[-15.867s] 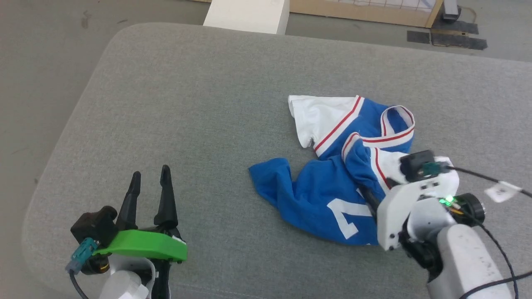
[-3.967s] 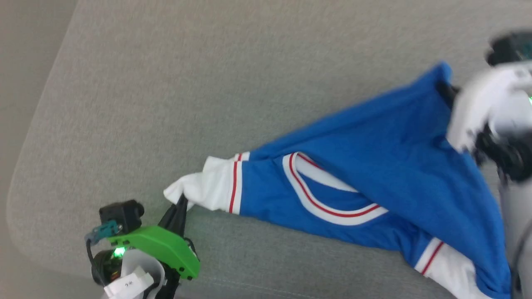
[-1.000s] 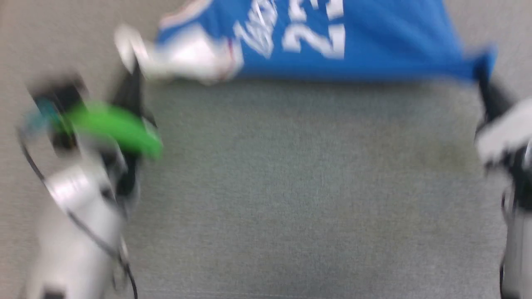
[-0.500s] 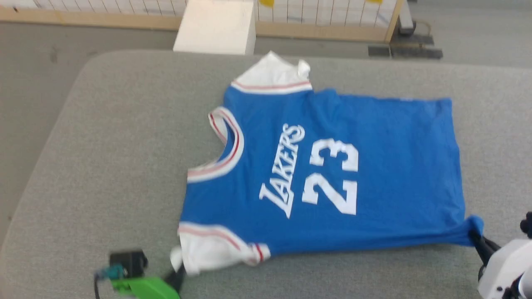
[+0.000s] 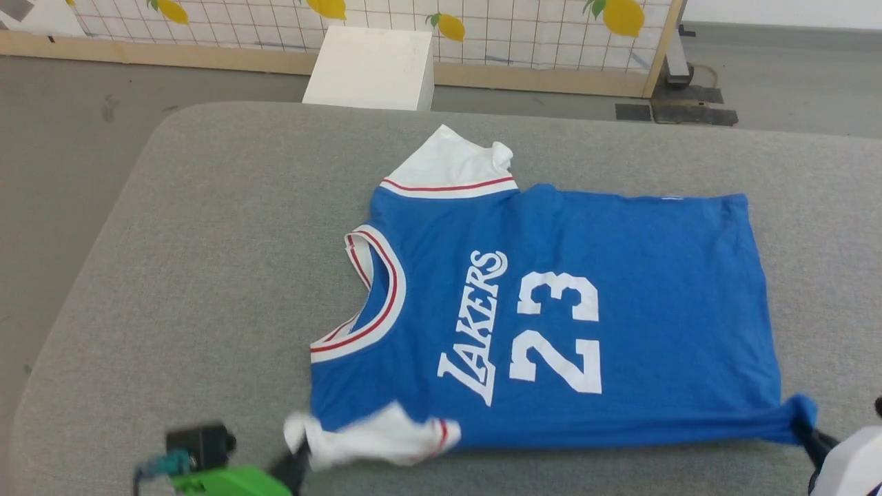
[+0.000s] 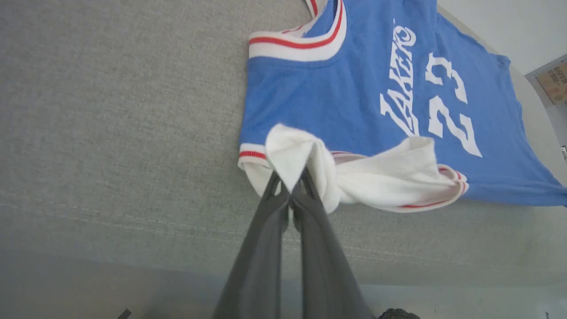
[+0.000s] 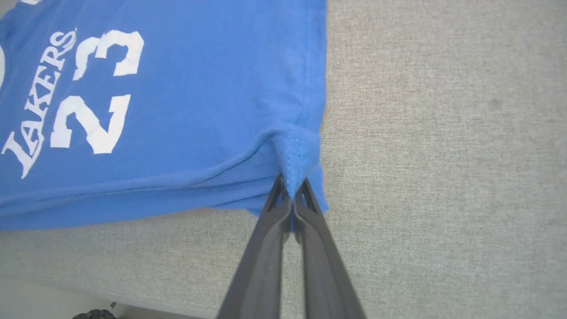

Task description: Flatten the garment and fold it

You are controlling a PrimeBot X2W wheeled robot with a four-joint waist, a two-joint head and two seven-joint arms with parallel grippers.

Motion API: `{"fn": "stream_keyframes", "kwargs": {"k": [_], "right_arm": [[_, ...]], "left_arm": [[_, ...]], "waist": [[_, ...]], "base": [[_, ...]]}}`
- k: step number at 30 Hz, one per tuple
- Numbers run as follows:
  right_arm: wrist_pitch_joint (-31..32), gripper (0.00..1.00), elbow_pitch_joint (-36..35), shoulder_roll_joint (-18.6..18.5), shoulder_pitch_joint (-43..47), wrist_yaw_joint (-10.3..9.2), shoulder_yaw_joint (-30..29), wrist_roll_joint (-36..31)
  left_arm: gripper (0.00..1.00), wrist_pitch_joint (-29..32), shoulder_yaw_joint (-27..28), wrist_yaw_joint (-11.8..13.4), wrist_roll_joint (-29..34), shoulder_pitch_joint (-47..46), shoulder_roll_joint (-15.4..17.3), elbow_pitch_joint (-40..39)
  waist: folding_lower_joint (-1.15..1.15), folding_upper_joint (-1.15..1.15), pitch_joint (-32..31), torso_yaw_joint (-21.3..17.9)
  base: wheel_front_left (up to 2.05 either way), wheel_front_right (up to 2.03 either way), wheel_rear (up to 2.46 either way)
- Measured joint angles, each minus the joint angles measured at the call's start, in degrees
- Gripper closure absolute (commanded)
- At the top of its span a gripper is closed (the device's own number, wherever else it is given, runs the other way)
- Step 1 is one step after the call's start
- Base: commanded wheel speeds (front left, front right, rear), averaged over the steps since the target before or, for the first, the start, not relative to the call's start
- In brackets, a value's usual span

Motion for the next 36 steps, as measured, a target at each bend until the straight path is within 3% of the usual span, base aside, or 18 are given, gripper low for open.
{"fn": "stream_keyframes", "kwargs": {"k": [6, 19, 29, 30, 31, 32, 36], "right_arm": [[0.15, 1.0, -0.92, 1.49, -5.43, 0.0, -2.04, -3.0], [10.13, 1.0, 0.63, 4.0, -19.81, 0.0, -2.14, -12.05], [14.62, 1.0, 3.39, 4.28, -24.99, 0.0, 0.0, -14.84], [14.9, 0.9, 3.34, 4.26, -25.32, 0.0, 0.01, -14.83], [14.91, 0.51, 3.2, 4.2, -25.56, 0.0, 0.08, -14.81], [14.89, 0.0, 3.02, 4.12, -25.57, 0.0, 0.09, -14.75], [13.78, 0.0, 2.8, 4.2, -25.39, -0.01, -0.46, -13.07]], "left_arm": [[1.0, -4.41, 1.01, -2.19, 2.89, -10.2, -1.59, 0.92], [1.0, -6.55, -0.7, -8.89, 8.03, -35.39, -4.44, 18.53], [1.0, -5.53, -2.77, -12.49, 8.95, -43.36, -6.14, 32.29], [0.64, -5.53, -2.79, -12.74, 8.84, -43.58, -6.52, 32.98], [0.02, -5.63, -2.78, -13.16, 8.68, -43.82, -6.9, 33.65], [0.0, -5.75, -2.78, -13.25, 8.62, -44.17, -7.13, 34.28], [0.0, -5.79, -2.5, -13.51, 8.11, -44.58, -7.38, 35.57]], "waist": [[0.0, 0.0, 2.05, -0.55], [0.0, 0.0, 12.1, -1.3], [0.01, 0.0, 19.75, -1.53], [0.01, 0.0, 20.13, -1.53], [0.01, 0.0, 20.48, -1.5], [0.01, 0.0, 20.56, -1.43], [0.01, 0.0, 19.54, -1.31]], "base": [[0.0, 0.0, 0.0], [0.0, 0.0, 0.0], [0.0, 0.0, 0.0], [0.0, 0.0, 0.0], [0.0, 0.0, 0.0], [0.0, 0.0, 0.0], [0.0, 0.0, 0.0]]}}
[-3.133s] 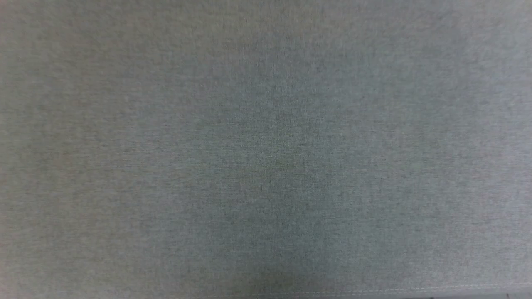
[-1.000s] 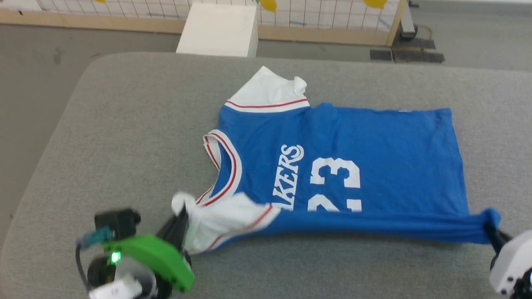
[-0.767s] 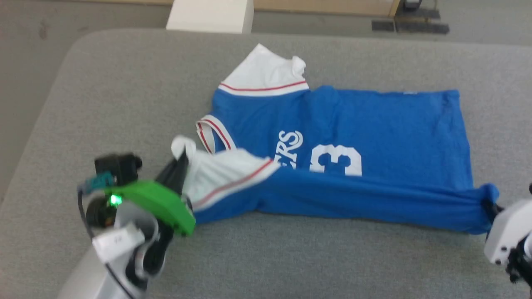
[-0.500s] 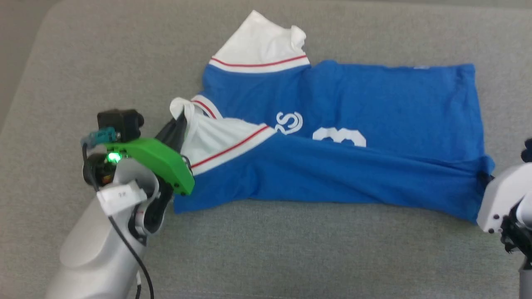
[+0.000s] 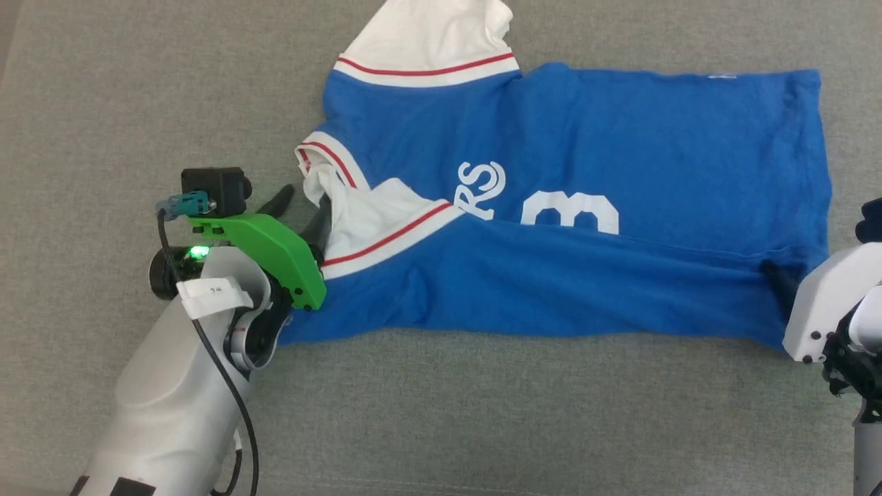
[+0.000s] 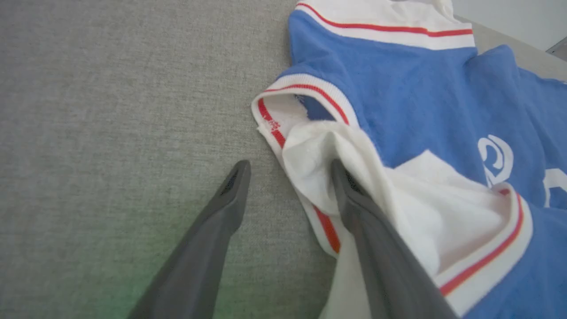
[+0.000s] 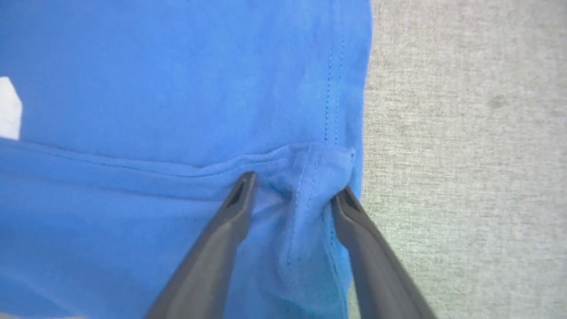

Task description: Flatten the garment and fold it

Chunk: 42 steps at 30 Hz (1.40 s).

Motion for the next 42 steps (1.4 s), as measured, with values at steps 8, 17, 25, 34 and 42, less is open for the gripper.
{"fn": "stream_keyframes", "kwargs": {"k": [8, 17, 25, 34, 42], "right_arm": [[-2.03, 0.0, -3.53, 1.43, 5.25, -0.02, -4.04, 2.5], [-2.01, 0.0, -9.37, 3.56, 10.23, -0.02, -7.49, 3.39], [-2.34, 0.0, -10.69, 4.63, 10.56, -0.02, -7.5, 3.83], [-1.97, 0.0, -12.24, 3.04, 12.07, -0.02, -5.94, -0.01], [1.14, 0.0, -6.32, -1.22, 11.12, -0.02, 0.1, -6.08]], "left_arm": [[0.0, 5.54, 1.03, 7.42, -0.76, 5.94, 3.1, -5.54], [0.0, 17.55, -1.75, 14.22, -3.66, 17.37, 5.13, -22.36], [0.0, 19.14, -2.86, 15.74, -3.15, 17.75, 5.55, -18.52], [1.0, 16.26, -0.94, 14.33, -5.03, 17.91, 5.37, -16.28], [1.0, 12.85, 1.91, 17.53, -5.79, 23.81, 6.86, -29.0]], "waist": [[0.0, 0.0, -5.95, 0.4], [0.0, 0.0, -11.14, 1.11], [0.0, 0.0, -9.1, -0.09], [0.0, 0.0, -7.56, -2.02], [0.0, 0.0, -7.18, -0.33]], "base": [[0.0, 0.0, 0.0], [0.0, 0.0, 0.0], [0.0, 0.0, 0.0], [0.0, 0.0, 0.0], [0.0, 0.0, 0.0]]}}
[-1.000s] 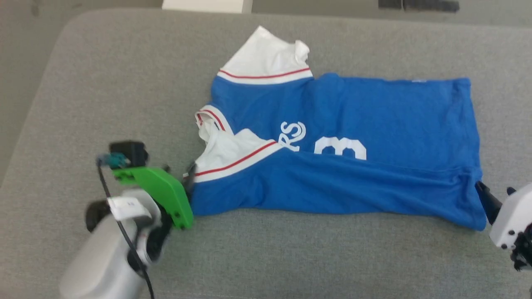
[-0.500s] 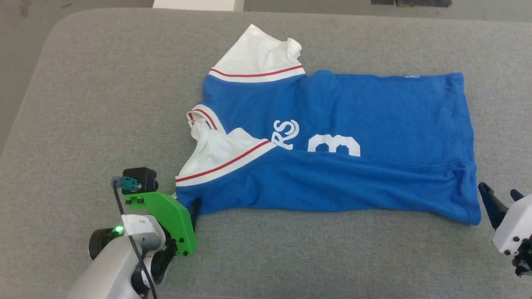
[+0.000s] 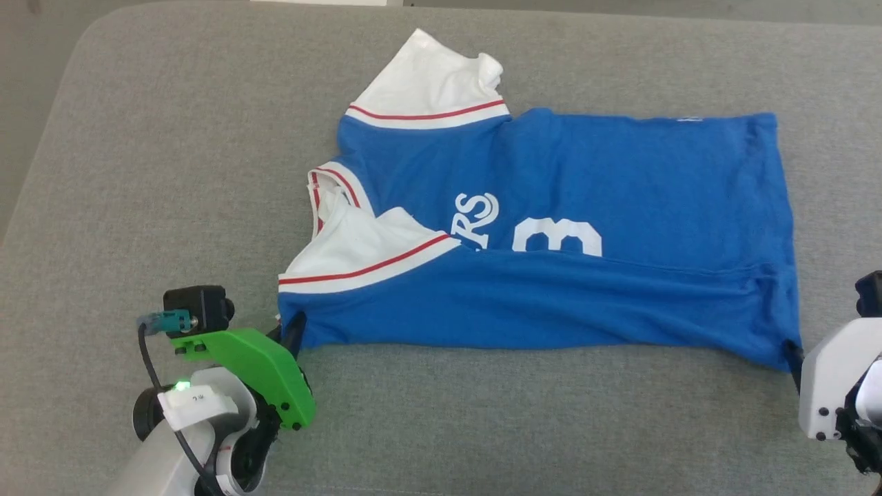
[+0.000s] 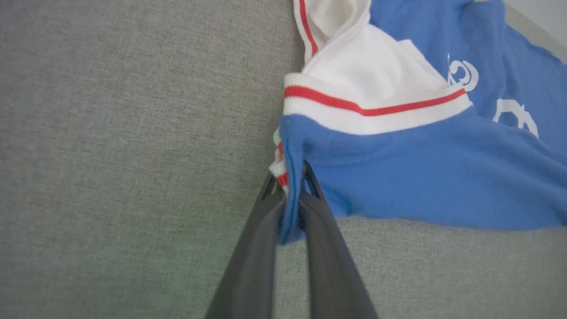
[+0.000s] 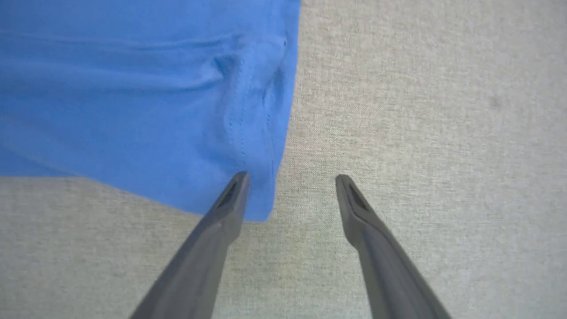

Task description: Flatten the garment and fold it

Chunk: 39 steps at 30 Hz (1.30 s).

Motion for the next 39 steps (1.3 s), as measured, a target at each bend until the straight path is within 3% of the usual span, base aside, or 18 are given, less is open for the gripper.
{"fn": "stream_keyframes", "kwargs": {"k": [9, 10, 11, 12, 18, 25, 34, 35, 36, 37, 38, 39], "right_arm": [[-0.1, 0.0, 6.53, -1.7, -2.93, -0.01, 2.97, -0.07], [-0.03, 0.16, 6.91, -1.82, -3.28, -0.02, 3.12, 0.6], [-0.03, 0.75, 7.11, -1.89, -3.45, -0.03, 3.31, 1.12], [-0.03, 1.0, 7.31, -2.08, -3.6, -0.03, 3.58, 1.71], [-0.46, 1.0, 7.19, -2.41, -3.93, 0.0, 3.41, 5.11], [1.45, 1.0, 2.96, -5.61, -2.71, 0.04, 0.67, 8.24], [4.91, 1.0, 2.68, -5.02, 4.61, 0.05, -0.08, 9.85], [4.83, 1.0, 3.25, -4.56, 4.96, 0.04, -0.12, 9.82], [4.43, 1.0, 3.67, -4.14, 5.15, 0.04, -0.11, 9.58], [3.49, 0.68, 3.97, -3.59, 5.18, 0.04, -0.21, 9.42], [2.87, 0.0, 4.14, -3.31, 5.17, 0.04, -0.33, 9.39], [2.36, 0.0, 4.33, -3.25, 5.17, 0.03, -0.41, 9.21]], "left_arm": [[1.0, 0.44, -0.13, 0.33, 0.07, 0.4, 0.71, -2.13], [1.0, 0.43, -0.11, 0.33, 0.07, 0.42, 0.73, -2.13], [1.0, 0.42, -0.11, 0.33, 0.07, 0.44, 0.74, -2.09], [1.0, 0.41, -0.12, 0.33, 0.07, 0.49, 0.74, -2.03], [1.0, -0.55, 0.55, 0.3, -0.12, 1.29, 0.83, -1.38], [1.0, -0.88, 2.44, 0.55, -0.85, 2.97, 2.35, -3.03], [1.0, 3.63, 1.3, 2.78, -4.46, 10.06, 2.72, -4.03], [0.62, 4.19, 1.05, 2.78, -4.99, 10.39, 2.44, -3.49], [0.0, 4.27, 1.15, 2.78, -5.33, 10.48, 2.12, -3.15], [0.0, 4.25, 1.34, 2.77, -5.66, 10.41, 1.87, -2.81], [0.0, 4.26, 1.4, 2.77, -5.72, 10.34, 1.86, -2.54], [0.0, 4.27, 1.65, 2.77, -5.77, 10.32, 1.91, -2.25]], "waist": [[0.0, 0.0, 2.14, 1.26], [0.0, 0.0, 2.25, 1.29], [0.0, 0.0, 2.24, 1.29], [0.0, 0.0, 2.12, 1.27], [0.0, 0.0, 0.28, 1.03], [0.0, 0.0, -3.11, 0.75], [0.0, 0.0, -5.02, 0.17], [0.0, 0.0, -4.9, 0.18], [0.0, 0.0, -4.81, 0.19], [0.0, 0.0, -4.77, 0.2], [0.0, 0.0, -4.79, 0.22], [0.0, 0.0, -4.84, 0.24]], "base": [[0.0, 0.0, 0.0], [0.0, 0.0, 0.0], [0.0, 0.0, 0.0], [0.0, 0.0, 0.0], [0.0, 0.0, 0.0], [0.0, 0.0, 0.0], [0.0, 0.0, 0.0], [0.0, 0.0, 0.0], [0.0, 0.0, 0.0], [0.0, 0.0, 0.0], [0.0, 0.0, 0.0], [0.0, 0.0, 0.0]]}}
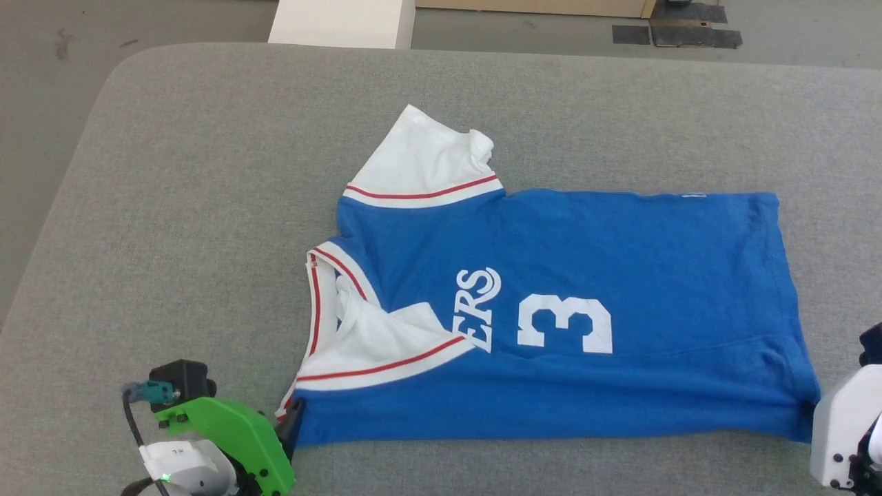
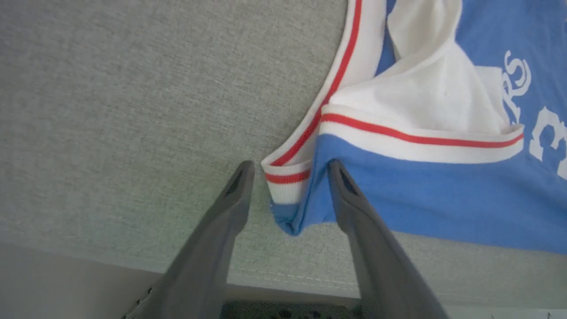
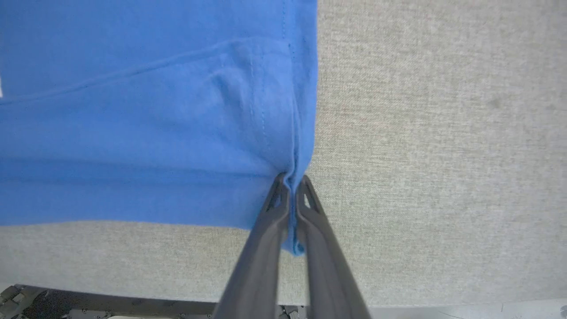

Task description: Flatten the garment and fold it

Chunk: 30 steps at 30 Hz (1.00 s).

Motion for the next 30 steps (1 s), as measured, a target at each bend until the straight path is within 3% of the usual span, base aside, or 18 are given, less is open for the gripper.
{"fn": "stream_keyframes", "kwargs": {"k": [7, 12, 20, 25, 30], "right_arm": [[-4.2, 0.0, -2.69, -0.08, -3.02, -0.02, -2.66, 0.18], [-8.57, 0.0, -4.63, -0.3, -8.46, -0.03, -4.03, -0.01], [-14.01, 0.0, -3.12, -0.32, -19.58, -0.03, -3.36, -2.11], [-14.72, 0.0, -2.68, 0.12, -24.84, -0.03, -1.41, -3.04], [-15.1, 0.0, -2.43, 0.76, -28.16, -0.03, 0.85, -3.5]], "left_arm": [[0.0, -0.96, 2.67, 0.03, 0.99, -3.82, 2.46, -3.25], [0.0, -6.0, 3.58, -1.44, 5.72, -12.35, 3.07, -4.49], [0.0, -14.77, -1.51, -11.49, 12.92, -31.8, -1.24, 8.29], [0.0, -15.16, -3.78, -16.21, 14.01, -42.47, -3.38, 18.7], [0.0, -11.78, -5.7, -18.56, 15.61, -52.48, -5.16, 28.42]], "waist": [[0.0, 0.0, -0.99, -0.3], [0.0, 0.0, -0.85, -0.57], [0.0, 0.0, 2.83, -1.01], [0.0, 0.0, 6.33, -1.65], [0.01, 0.0, 10.39, -2.62]], "base": [[0.0, 0.0, 0.0], [0.0, 0.0, 0.0], [0.0, 0.0, 0.0], [0.0, 0.0, 0.0], [0.0, 0.0, 0.0]]}}
